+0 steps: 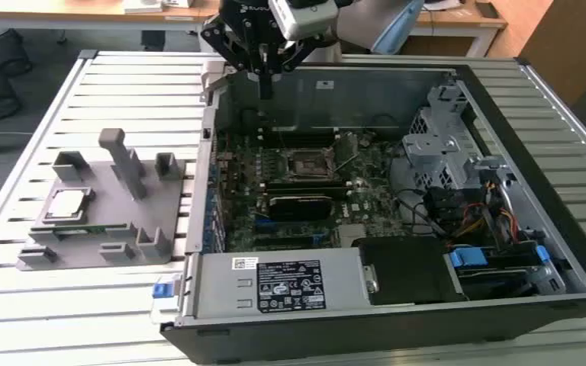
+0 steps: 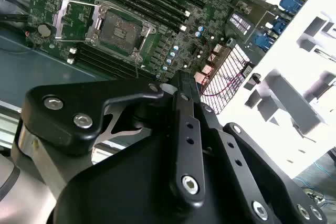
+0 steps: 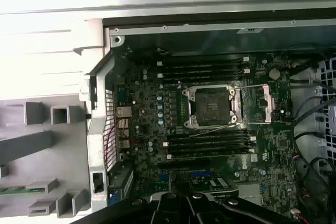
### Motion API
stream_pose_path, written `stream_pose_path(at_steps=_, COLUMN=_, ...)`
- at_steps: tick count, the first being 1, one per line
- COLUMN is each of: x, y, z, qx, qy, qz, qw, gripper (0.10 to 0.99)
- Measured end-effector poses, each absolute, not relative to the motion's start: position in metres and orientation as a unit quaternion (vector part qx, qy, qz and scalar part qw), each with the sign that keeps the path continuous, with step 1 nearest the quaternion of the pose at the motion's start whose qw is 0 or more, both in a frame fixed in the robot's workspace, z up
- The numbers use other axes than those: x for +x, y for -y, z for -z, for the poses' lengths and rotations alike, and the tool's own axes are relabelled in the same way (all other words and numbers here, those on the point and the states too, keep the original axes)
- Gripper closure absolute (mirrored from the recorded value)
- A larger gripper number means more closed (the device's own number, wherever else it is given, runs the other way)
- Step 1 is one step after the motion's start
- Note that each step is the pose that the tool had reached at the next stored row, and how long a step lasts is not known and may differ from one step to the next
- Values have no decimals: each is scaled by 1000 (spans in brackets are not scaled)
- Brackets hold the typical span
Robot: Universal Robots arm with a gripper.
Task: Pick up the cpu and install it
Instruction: 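Reach for the cpu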
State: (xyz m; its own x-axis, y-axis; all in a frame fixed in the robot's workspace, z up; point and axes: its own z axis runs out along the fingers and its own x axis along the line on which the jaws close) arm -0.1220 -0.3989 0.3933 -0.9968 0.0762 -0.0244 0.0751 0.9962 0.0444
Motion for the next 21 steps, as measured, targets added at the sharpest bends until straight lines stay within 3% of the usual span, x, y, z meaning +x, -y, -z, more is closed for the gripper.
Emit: stream_pose_path(at_steps=21, x=-132, y=399, z=-393, qx=38, qy=-999, qz=-22, qw=13, gripper=980)
